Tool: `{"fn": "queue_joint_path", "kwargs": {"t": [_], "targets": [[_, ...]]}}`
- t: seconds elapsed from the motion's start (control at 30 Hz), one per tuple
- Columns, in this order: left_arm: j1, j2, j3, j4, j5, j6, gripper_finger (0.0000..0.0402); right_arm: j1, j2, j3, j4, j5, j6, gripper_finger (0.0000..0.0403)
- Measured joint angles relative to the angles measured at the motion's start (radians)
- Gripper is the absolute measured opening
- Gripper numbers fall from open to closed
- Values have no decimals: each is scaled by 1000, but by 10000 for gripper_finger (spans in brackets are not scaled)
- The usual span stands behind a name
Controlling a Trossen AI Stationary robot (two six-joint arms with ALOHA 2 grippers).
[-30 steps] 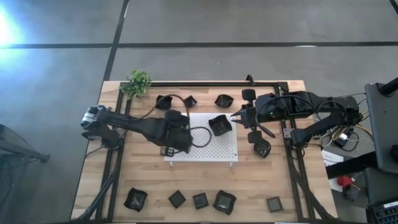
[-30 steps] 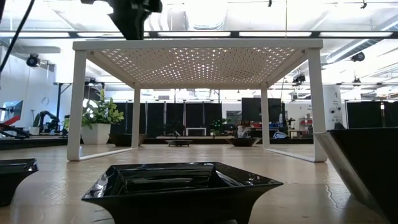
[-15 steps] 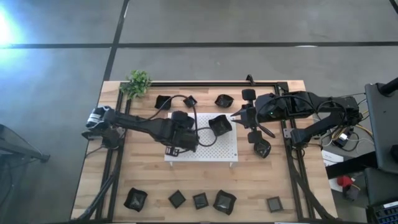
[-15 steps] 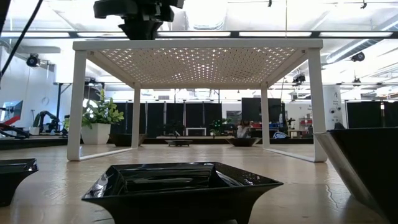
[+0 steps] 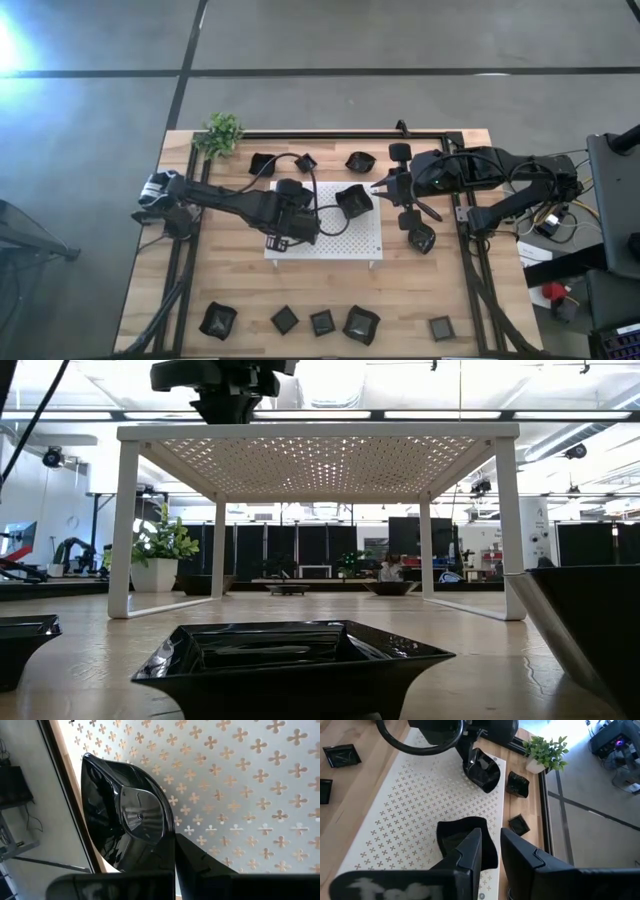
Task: Pick & Place Mini shaped plates
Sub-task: Put the black leaf shaped plate on the shelf, then put the black square plate on the shelf
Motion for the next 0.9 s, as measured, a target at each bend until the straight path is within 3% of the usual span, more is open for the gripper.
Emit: {"fn": "queue_joint_path", "kwargs": {"t": [0.3, 0.63, 0.9], "targets": [[0, 0, 0, 8, 0, -1, 2, 0, 0, 0, 0, 0, -2, 77], [0, 0, 0, 26, -4, -3, 63, 0, 0, 0, 0, 0, 1, 68], [0, 0, 40, 25, -12, 4, 67, 0, 0, 0, 0, 0, 1, 76]]}}
